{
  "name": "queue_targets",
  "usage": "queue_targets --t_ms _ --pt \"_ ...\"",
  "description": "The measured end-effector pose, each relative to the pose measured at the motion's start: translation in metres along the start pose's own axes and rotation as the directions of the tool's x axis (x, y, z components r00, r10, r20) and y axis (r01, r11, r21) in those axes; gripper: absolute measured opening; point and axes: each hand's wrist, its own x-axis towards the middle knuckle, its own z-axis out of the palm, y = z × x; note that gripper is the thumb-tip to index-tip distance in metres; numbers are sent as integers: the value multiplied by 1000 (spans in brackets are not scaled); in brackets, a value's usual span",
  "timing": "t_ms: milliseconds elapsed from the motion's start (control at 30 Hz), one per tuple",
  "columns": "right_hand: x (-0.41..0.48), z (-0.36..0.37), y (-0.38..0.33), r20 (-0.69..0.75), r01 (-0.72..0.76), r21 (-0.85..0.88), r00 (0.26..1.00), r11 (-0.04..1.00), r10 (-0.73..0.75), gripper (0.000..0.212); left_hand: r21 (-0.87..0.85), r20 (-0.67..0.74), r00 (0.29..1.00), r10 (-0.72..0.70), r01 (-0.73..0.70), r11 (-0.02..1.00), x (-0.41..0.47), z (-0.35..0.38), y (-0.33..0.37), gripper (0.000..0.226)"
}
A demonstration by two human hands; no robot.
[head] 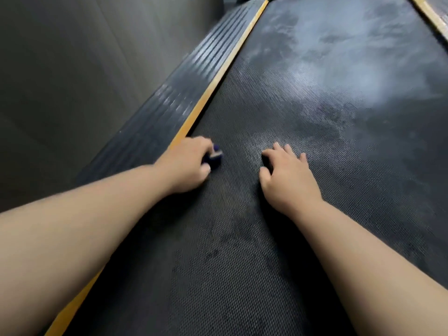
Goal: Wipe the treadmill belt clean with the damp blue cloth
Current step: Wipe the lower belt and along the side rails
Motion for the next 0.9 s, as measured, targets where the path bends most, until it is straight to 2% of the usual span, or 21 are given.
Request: queue_targets --t_ms 67,167,233,300,367,400,467,567,633,733,767,833,900 --pt "1 -1 -2 2 -13 2 1000 1000 13 41 13 -86 987 132 -132 991 -42 2 -2 43" --pt "1 0 -5 -5 -34 8 999 999 34 39 90 -105 953 284 -276 957 -61 -2 -6 35" --pt "2 3 -6 -20 -32 11 999 999 32 38 119 -167 955 245 -228 966 -24 -8 -7 34" --pt "1 6 -5 -27 -35 3 999 999 36 38 86 -211 973 97 -81 993 20 -9 -7 33" --pt "1 7 -3 -28 -30 -2 999 1000 30 37 61 -81 995 -65 70 996 50 -3 -4 33" --pt "2 7 -3 -32 -26 -1 999 1000 26 37 80 -35 995 -96 99 992 55 2 -1 34" --pt "2 7 -3 -31 -28 -2 999 1000 28 38 129 -27 995 -94 97 987 44 4 4 29" --pt "3 6 -3 -25 -36 7 999 999 36 39 82 -148 988 -51 64 995 6 3 -1 20" --pt "3 6 -3 -22 -40 13 999 999 40 39 68 -203 978 40 -27 997 -27 5 -5 27" --pt "3 7 -2 -44 -36 5 998 999 36 38 107 -125 988 94 -81 991 -38 0 -16 51" --pt "3 7 -3 -49 -34 -3 998 999 34 38 171 -153 980 131 -104 980 -28 -3 -20 50" --pt "3 9 -3 -47 -27 -18 999 999 26 38 254 -202 974 102 -49 966 -5 -3 -25 42" --pt "3 10 -1 -47 -18 -24 999 1000 17 39 243 -106 992 64 -37 969 8 2 -23 33"
